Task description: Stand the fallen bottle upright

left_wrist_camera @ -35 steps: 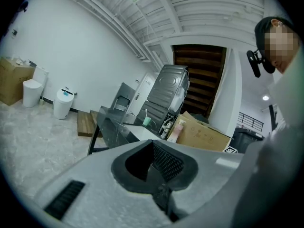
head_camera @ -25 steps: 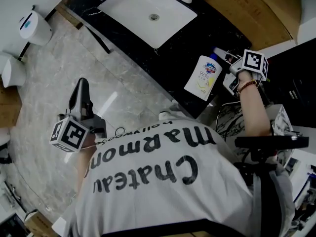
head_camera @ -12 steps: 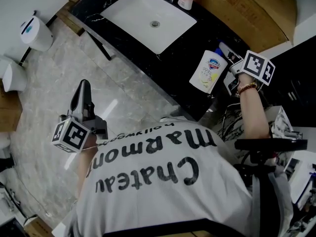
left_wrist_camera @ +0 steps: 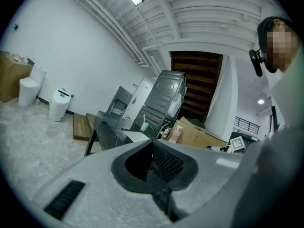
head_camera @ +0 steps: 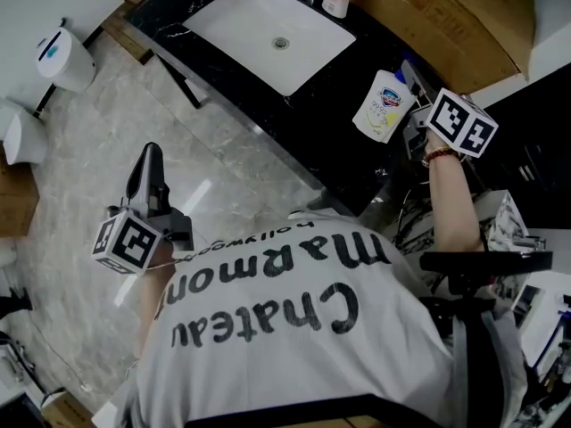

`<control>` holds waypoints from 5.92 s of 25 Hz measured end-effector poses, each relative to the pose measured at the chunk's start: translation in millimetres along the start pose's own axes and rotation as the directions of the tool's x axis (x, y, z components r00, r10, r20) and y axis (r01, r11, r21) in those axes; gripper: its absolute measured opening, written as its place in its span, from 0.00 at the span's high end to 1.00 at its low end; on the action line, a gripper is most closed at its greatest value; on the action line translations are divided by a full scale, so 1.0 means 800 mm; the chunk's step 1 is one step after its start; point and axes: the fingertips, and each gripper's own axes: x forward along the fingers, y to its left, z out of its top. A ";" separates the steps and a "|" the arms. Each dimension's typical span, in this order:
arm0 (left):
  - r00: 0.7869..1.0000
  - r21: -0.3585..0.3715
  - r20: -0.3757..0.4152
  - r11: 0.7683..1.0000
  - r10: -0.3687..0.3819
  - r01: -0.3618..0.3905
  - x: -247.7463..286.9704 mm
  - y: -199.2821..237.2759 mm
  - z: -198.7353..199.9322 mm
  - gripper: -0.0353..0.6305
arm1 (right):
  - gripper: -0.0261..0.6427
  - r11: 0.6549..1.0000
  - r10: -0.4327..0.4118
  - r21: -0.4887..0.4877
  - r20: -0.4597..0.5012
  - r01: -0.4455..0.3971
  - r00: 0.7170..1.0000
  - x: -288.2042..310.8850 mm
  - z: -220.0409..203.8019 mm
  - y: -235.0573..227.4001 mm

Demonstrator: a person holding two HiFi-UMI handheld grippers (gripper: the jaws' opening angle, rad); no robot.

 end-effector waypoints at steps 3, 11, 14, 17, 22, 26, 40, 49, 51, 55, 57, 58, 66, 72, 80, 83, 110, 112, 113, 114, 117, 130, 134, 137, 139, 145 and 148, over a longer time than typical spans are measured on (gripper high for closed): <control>1.000 -0.005 0.002 1.000 0.007 -0.007 -0.003 0.003 0.001 0.93 | 0.78 0.997 -0.022 -0.071 0.029 0.024 0.999 0.004 0.010 0.001; 1.000 -0.009 0.009 1.000 0.022 -0.021 -0.011 0.009 0.002 0.93 | 0.79 0.979 -0.065 -0.184 0.126 0.088 0.990 0.011 0.028 0.002; 1.000 -0.007 0.010 1.000 0.025 -0.025 -0.012 0.009 0.003 0.93 | 0.79 0.964 -0.074 -0.240 0.161 0.112 0.984 0.011 0.031 0.003; 1.000 -0.007 0.009 1.000 0.028 -0.028 -0.014 0.010 0.003 0.93 | 0.79 0.960 -0.075 -0.254 0.178 0.119 0.981 0.009 0.030 0.003; 1.000 -0.006 0.007 1.000 0.025 -0.025 -0.015 0.007 0.002 0.93 | 0.79 0.967 -0.075 -0.227 0.183 0.116 0.980 0.002 0.027 0.001; 1.000 -0.005 0.002 1.000 0.017 -0.017 -0.013 0.004 -0.001 0.93 | 0.80 0.972 -0.072 -0.209 0.180 0.109 0.981 -0.003 0.023 0.001; 1.000 -0.005 -0.003 1.000 0.008 -0.008 -0.020 -0.007 -0.004 0.93 | 0.85 0.972 -0.074 -0.208 0.182 0.112 0.980 -0.022 0.016 0.004; 1.000 -0.015 0.000 1.000 0.006 -0.006 -0.020 -0.004 -0.006 0.93 | 0.85 0.972 -0.080 -0.203 0.187 0.119 0.979 -0.024 0.011 0.003; 1.000 -0.013 0.000 1.000 0.003 -0.003 -0.019 -0.005 -0.006 0.93 | 0.85 0.973 -0.082 -0.199 0.188 0.120 0.979 -0.024 0.011 0.003; 1.000 -0.015 0.000 1.000 0.003 -0.003 -0.019 -0.005 -0.007 0.93 | 0.85 0.973 -0.082 -0.199 0.191 0.120 0.978 -0.026 0.009 0.004; 1.000 -0.017 0.000 1.000 0.004 -0.004 -0.020 -0.004 -0.007 0.93 | 0.85 0.973 -0.080 -0.198 0.192 0.118 0.978 -0.026 0.009 0.005; 1.000 -0.016 0.000 1.000 0.004 -0.004 -0.020 -0.004 -0.007 0.93 | 0.85 0.973 -0.079 -0.197 0.192 0.117 0.978 -0.026 0.009 0.005; 1.000 -0.024 0.002 1.000 0.004 -0.004 -0.021 -0.003 -0.007 0.93 | 0.85 0.971 -0.084 -0.203 0.195 0.124 0.977 -0.027 0.009 0.006; 1.000 -0.026 0.003 1.000 0.002 -0.002 -0.020 -0.003 -0.009 0.93 | 0.85 0.973 -0.084 -0.196 0.206 0.125 0.975 -0.028 0.008 0.006; 1.000 -0.031 -0.002 1.000 0.000 0.000 -0.019 -0.004 -0.009 0.93 | 0.85 0.976 -0.078 -0.184 0.207 0.117 0.975 -0.029 0.008 0.007; 1.000 -0.036 -0.002 0.999 0.000 0.000 -0.019 -0.005 -0.011 0.93 | 0.85 0.979 -0.075 -0.172 0.205 0.111 0.976 -0.028 0.008 0.006; 1.000 -0.039 0.021 0.999 -0.009 0.010 -0.016 -0.005 -0.006 0.93 | 0.81 0.980 -0.035 -0.189 0.145 0.062 0.989 -0.031 0.007 0.010; 1.000 -0.039 0.024 0.999 -0.010 0.011 -0.018 -0.006 -0.005 0.93 | 0.76 0.982 -0.023 -0.184 0.144 0.050 0.989 -0.034 0.009 0.012; 1.000 -0.040 0.025 0.999 -0.010 0.011 -0.019 -0.007 -0.005 0.93 | 0.76 0.983 -0.017 -0.179 0.145 0.043 0.989 -0.037 0.009 0.014; 1.000 -0.040 0.024 0.999 -0.012 0.013 -0.020 -0.007 -0.006 0.93 | 0.74 0.985 -0.011 -0.171 0.148 0.037 0.989 -0.040 0.010 0.016; 1.000 -0.037 0.013 0.999 -0.021 0.022 -0.025 -0.010 -0.009 0.93 | 0.73 0.990 -0.004 -0.141 0.169 0.028 0.986 -0.055 0.012 0.022; 0.987 -0.045 -0.072 0.989 -0.144 0.141 -0.051 -0.041 -0.036 0.93 | 0.83 0.985 -0.134 0.113 0.044 0.128 0.990 -0.156 -0.098 0.023; 0.977 -0.064 -0.123 0.984 -0.174 0.167 -0.067 -0.043 -0.059 0.93 | 0.88 0.982 -0.139 0.131 -0.005 0.139 0.990 -0.190 -0.139 0.040; 0.964 -0.082 -0.179 0.979 -0.196 0.184 -0.081 -0.045 -0.086 0.93 | 0.90 0.977 -0.144 0.156 -0.028 0.147 0.989 -0.216 -0.167 0.051; 0.954 -0.108 -0.209 0.975 -0.213 0.194 -0.087 -0.047 -0.102 0.93 | 0.92 0.973 -0.143 0.179 -0.035 0.147 0.989 -0.234 -0.184 0.058; 0.943 -0.125 -0.239 0.970 -0.232 0.207 -0.093 -0.069 -0.129 0.93 | 0.93 0.975 -0.022 0.224 0.084 0.003 0.996 -0.284 -0.189 0.094; 0.948 -0.104 -0.231 0.975 -0.217 0.198 -0.093 -0.084 -0.136 0.93 | 0.93 0.981 -0.056 0.188 0.016 0.052 0.998 -0.297 -0.198 0.086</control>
